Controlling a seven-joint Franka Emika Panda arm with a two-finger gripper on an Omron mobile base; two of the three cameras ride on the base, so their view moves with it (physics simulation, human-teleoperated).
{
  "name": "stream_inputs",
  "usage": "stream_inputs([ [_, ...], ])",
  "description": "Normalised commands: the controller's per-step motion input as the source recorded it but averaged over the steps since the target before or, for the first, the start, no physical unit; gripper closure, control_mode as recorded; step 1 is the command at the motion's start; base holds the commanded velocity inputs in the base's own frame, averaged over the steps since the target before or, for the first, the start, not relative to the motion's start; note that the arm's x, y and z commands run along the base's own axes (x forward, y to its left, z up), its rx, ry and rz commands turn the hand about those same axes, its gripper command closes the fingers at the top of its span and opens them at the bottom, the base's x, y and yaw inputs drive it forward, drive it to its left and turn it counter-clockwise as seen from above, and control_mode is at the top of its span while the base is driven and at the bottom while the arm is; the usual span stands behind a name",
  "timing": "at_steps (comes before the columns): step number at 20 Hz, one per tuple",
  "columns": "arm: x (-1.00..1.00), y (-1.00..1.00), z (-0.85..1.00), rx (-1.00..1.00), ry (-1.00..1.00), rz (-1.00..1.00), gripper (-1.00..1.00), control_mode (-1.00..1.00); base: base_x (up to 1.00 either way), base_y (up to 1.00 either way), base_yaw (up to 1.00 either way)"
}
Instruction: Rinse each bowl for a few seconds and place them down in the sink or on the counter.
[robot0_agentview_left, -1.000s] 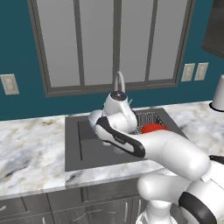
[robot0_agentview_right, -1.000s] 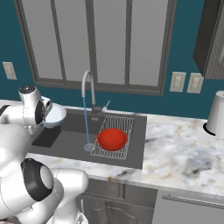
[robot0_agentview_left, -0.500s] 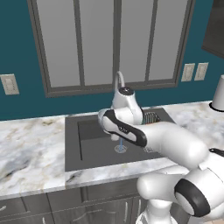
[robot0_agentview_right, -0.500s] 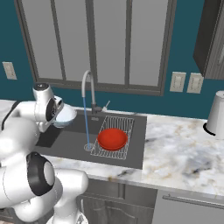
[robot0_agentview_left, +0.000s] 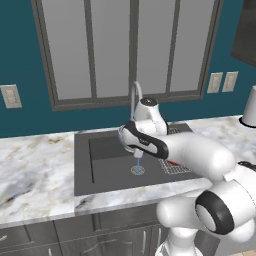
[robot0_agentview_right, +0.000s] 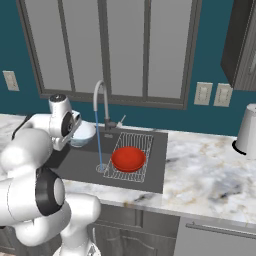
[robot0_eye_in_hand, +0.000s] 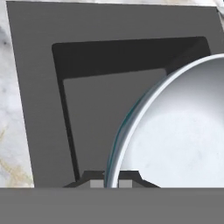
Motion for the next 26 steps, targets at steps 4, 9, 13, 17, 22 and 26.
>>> stream_inputs([
  [4,0.19,-0.01,-0.19,-0.05,0.02,0.0,1.0,-1.0,0.0,0.0,0.0],
  [9,0.31,0.0,-0.17,-0.07,0.0,0.0,1.0,-1.0,0.0,0.0,0.0],
  [13,0.32,-0.09,-0.12,-0.06,0.0,0.0,1.0,-1.0,0.0,0.0,0.0],
  [17,0.33,-0.06,-0.13,-0.04,0.01,0.0,1.0,-1.0,0.0,0.0,0.0],
  [22,0.31,-0.01,-0.11,-0.02,0.02,0.0,1.0,-1.0,0.0,0.0,0.0],
  [26,0.07,0.05,-0.02,-0.01,0.0,0.0,1.0,-1.0,0.0,0.0,0.0],
])
